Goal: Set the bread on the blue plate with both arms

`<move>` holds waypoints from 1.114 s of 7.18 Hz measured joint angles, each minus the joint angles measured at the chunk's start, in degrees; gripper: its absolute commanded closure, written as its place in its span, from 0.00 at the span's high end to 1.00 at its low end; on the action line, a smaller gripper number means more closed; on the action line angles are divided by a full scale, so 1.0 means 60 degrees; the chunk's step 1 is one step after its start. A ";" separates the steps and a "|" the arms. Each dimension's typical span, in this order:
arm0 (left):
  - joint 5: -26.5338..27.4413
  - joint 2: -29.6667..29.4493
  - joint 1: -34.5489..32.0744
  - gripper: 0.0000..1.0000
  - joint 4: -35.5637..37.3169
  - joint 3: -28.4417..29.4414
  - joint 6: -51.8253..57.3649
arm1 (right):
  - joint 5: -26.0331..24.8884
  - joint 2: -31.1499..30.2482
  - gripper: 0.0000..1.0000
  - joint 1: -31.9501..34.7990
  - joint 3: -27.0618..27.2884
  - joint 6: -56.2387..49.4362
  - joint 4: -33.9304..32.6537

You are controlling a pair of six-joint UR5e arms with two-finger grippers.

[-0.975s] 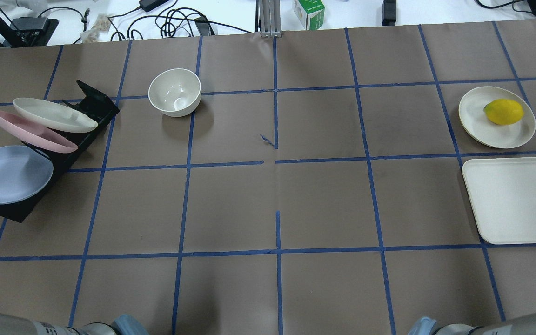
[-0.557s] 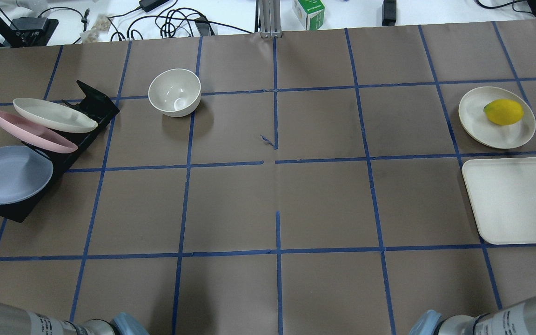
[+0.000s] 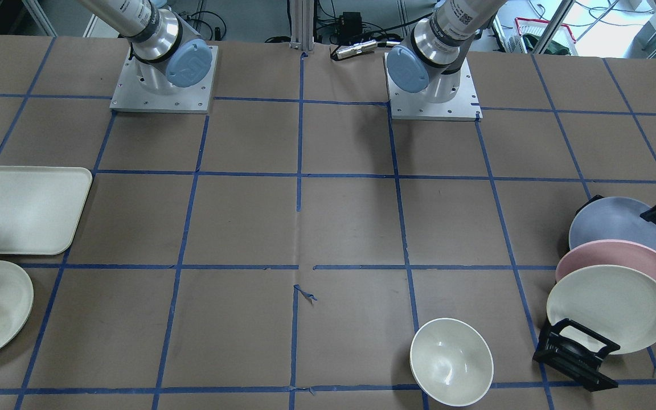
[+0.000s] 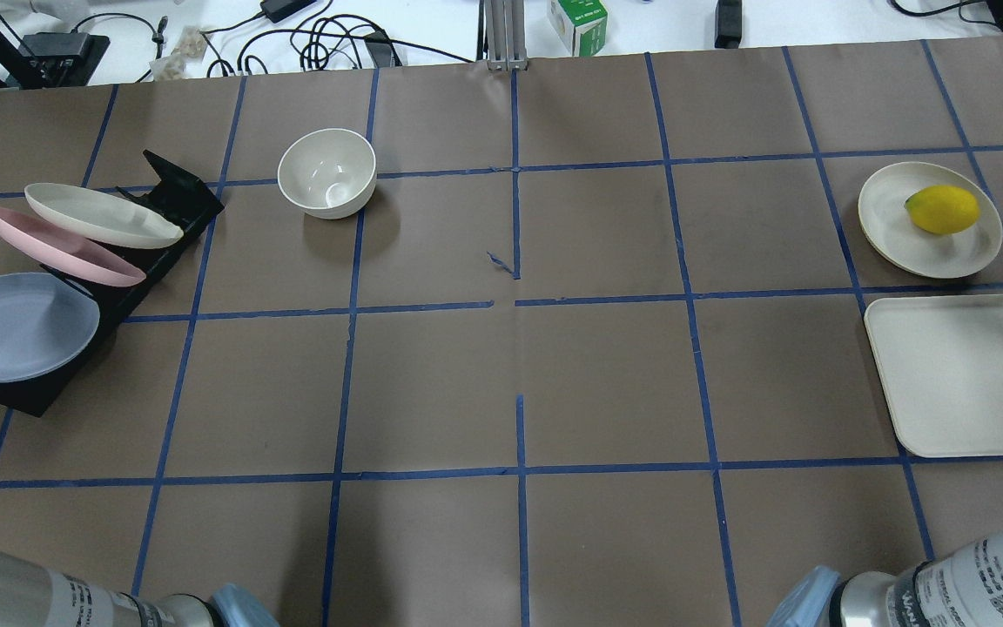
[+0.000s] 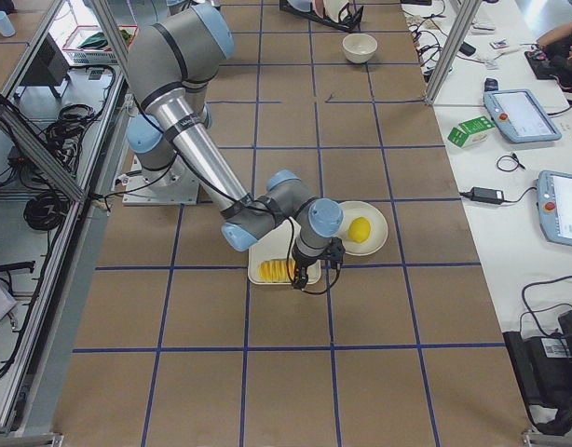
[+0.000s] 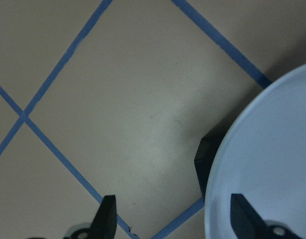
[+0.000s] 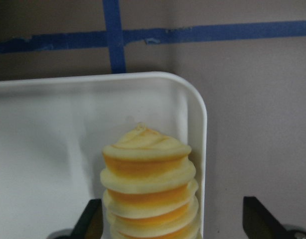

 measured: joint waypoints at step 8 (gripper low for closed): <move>-0.0751 -0.0077 0.0027 0.00 -0.0147 0.0122 0.0082 | 0.0040 -0.0172 0.00 0.0013 0.0062 -0.0075 0.0663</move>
